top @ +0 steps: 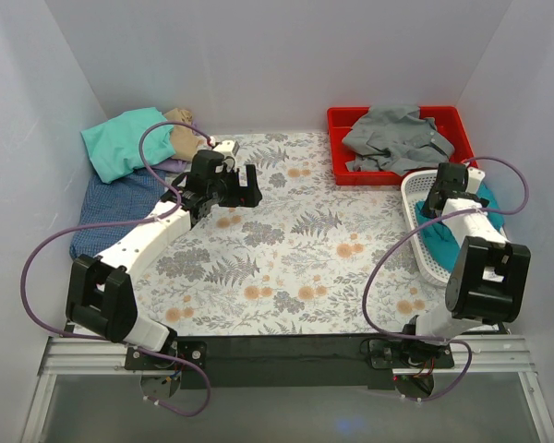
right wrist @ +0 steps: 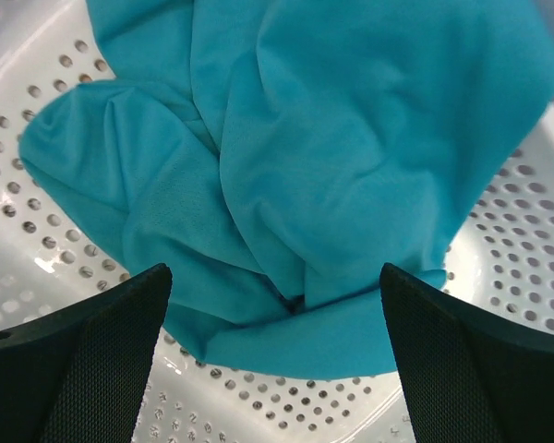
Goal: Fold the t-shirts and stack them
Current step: Grab the tshirt from the pile
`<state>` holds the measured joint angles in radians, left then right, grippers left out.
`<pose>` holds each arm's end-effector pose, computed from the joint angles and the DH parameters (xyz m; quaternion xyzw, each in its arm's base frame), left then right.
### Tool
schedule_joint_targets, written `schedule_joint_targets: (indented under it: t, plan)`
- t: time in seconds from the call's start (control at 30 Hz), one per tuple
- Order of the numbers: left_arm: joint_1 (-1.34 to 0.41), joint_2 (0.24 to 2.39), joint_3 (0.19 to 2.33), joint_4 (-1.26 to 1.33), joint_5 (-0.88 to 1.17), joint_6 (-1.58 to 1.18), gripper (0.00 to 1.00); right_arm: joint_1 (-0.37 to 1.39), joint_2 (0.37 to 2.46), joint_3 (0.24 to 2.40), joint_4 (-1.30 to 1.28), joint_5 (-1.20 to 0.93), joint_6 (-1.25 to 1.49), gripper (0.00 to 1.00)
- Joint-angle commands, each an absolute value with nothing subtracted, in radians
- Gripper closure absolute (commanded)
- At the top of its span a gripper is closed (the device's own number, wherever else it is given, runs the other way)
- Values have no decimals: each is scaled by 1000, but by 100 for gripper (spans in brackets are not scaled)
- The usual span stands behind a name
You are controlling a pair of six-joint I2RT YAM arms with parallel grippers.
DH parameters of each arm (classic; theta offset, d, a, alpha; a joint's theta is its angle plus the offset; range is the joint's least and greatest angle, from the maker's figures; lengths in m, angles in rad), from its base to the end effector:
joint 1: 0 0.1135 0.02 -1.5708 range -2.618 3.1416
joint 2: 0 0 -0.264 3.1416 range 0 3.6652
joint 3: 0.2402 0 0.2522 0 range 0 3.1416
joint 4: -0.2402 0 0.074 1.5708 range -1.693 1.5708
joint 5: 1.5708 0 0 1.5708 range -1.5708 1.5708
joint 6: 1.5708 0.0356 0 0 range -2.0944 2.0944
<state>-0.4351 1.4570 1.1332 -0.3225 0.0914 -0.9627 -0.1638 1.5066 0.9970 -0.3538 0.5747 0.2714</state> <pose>0.2967 -0.1415 0.2888 -0.2135 0.8685 -0.3179 0.3147 0.3063 -0.0702 0.2309 0.2901 0.8572 -0.2476 0.3460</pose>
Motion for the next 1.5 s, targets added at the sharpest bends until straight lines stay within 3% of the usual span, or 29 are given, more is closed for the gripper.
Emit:
schedule_joint_targets:
  t: [0.0, 0.33, 0.47, 0.5, 0.53, 0.77, 0.97, 1.23, 1.47]
  plan:
    - [-433, 1450, 1154, -328, 118, -934, 8, -173, 1577, 986, -310, 534, 319, 1]
    - [-431, 1473, 1186, -373, 138, -920, 9, -186, 1747, 999, -282, 555, 316, 6]
    - [-431, 1470, 1183, -383, 126, -920, 9, -189, 1737, 989, -268, 534, 305, 53]
    - [-433, 1468, 1180, -383, 124, -920, 9, -190, 1712, 991, -268, 531, 302, 83]
    - [-433, 1465, 1180, -383, 121, -920, 9, -189, 1692, 988, -261, 523, 298, 97]
    - [-431, 1480, 1192, -376, 121, -925, 9, -129, 1294, 904, -181, 440, 264, 99]
    - [-433, 1480, 1193, -357, 121, -934, 9, -40, 990, 958, -132, 321, 175, 99]
    - [-431, 1450, 1169, -325, 104, -976, 9, 72, 927, 1198, -156, -298, 138, 99]
    - [-404, 1361, 1132, -357, -158, -1103, 8, 280, 1041, 1296, -141, -734, 198, 99]
